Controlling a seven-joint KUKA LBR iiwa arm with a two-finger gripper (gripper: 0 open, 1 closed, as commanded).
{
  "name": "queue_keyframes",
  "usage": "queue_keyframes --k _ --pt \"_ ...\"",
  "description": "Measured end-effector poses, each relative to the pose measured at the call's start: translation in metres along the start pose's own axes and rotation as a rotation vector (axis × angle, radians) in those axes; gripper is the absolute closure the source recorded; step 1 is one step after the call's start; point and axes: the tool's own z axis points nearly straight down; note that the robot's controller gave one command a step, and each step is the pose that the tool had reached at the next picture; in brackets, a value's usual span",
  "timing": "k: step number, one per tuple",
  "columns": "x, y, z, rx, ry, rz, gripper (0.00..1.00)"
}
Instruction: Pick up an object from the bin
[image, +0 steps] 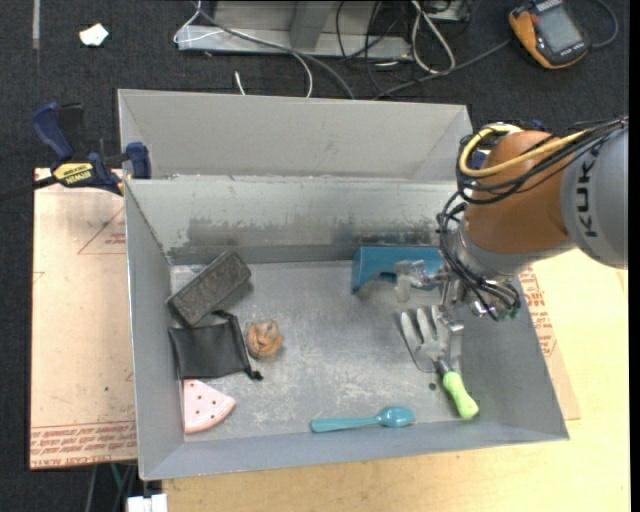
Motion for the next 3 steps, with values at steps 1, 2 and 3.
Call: queue_keyframes --k 1,2,3 --pt "-0.005 -0.009 -0.079 0.002 -0.008 -0.095 0.0" --pt "-0.021 0.021 -0.057 0.008 -0.016 -0.119 0.0" --pt "-0.019 0.042 -0.032 0.003 -0.009 -0.131 0.0"
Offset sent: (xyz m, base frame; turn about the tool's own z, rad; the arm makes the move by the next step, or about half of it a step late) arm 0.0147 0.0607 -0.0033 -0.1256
